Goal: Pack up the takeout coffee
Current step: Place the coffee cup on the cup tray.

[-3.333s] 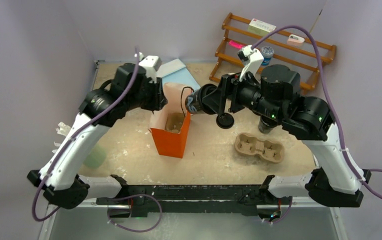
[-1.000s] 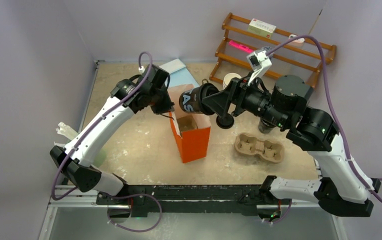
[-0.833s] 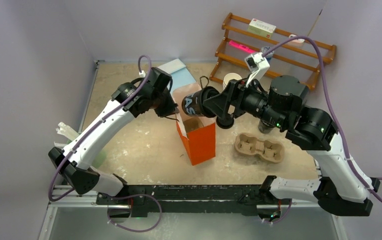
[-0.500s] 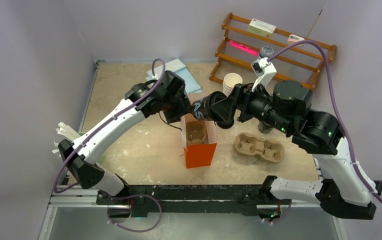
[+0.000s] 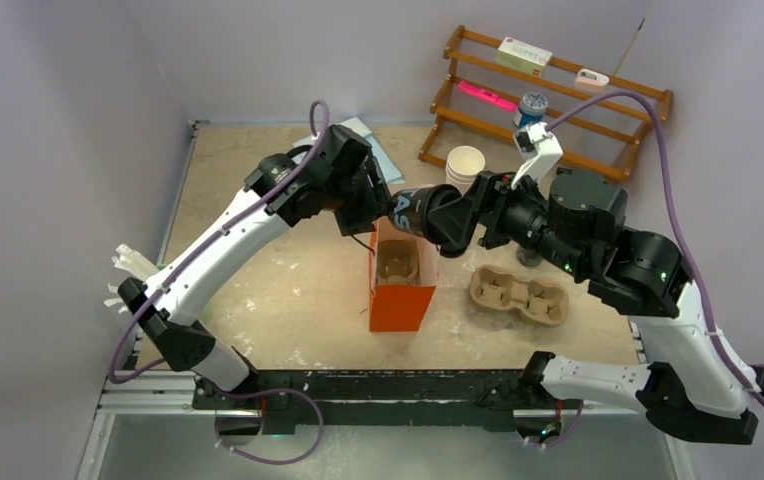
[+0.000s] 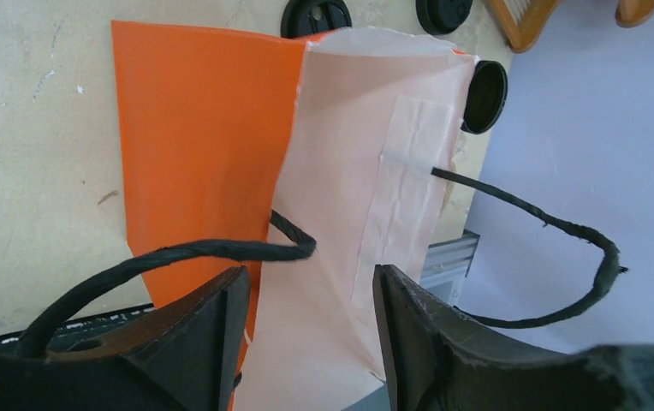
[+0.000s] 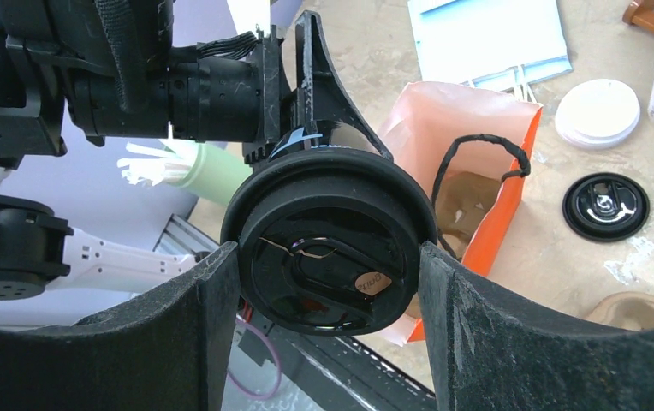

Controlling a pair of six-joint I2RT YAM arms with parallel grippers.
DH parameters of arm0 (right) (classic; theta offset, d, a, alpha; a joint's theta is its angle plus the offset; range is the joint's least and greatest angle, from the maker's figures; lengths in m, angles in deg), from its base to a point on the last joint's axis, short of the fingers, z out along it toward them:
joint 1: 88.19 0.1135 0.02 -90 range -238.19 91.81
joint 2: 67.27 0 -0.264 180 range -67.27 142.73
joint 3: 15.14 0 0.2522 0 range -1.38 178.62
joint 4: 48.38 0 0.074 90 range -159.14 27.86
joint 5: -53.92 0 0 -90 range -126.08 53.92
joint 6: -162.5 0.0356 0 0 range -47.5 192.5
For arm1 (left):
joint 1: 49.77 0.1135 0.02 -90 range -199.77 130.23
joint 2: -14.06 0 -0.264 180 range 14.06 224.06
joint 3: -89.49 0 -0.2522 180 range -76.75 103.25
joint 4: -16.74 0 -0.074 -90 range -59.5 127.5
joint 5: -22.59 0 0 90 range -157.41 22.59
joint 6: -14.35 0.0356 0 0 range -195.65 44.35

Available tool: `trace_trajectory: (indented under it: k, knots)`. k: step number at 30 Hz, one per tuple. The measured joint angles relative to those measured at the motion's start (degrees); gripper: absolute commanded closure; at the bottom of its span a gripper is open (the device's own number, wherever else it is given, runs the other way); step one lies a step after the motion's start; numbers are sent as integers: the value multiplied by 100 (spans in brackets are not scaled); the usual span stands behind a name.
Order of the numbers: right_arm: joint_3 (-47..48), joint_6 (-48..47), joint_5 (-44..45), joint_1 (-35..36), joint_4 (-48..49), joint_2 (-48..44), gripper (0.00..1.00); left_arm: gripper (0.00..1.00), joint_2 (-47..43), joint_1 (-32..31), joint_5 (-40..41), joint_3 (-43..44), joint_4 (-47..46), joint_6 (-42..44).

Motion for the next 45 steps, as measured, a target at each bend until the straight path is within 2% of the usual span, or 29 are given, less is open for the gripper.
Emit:
trace_trajectory:
  k: [9,17,20,23,25,27,31,34,38,45]
  knots:
    - [-28,153,-81,59,278,-50,76,46,-339,15,-142,-24,2,-98]
    - [-444,136,267,-9,236,-439,75,59,-1237,-7,-603,-601,-564,-328]
    - [-605,131,382,-7,225,-540,75,59,-1384,-7,-651,-435,-837,-310]
    - [-656,120,411,-7,181,-632,76,60,-1167,37,-612,225,-817,-87]
    - [-656,116,398,-7,179,-638,77,60,-929,197,-647,763,-737,162]
    - [-638,57,398,-7,175,-621,79,60,-634,654,-837,1362,-603,557]
    - [20,-125,326,-7,-103,-118,81,50,83,1567,-1086,2365,-295,1515]
    - [387,-184,199,-7,-101,260,81,45,660,1698,-1239,2859,-125,2273]
    - [389,-188,-9,-7,-210,588,81,41,1141,1681,-1377,2750,-59,3274]
    - [407,-168,-229,0,-258,769,82,41,1187,1681,-1958,1510,-570,4756]
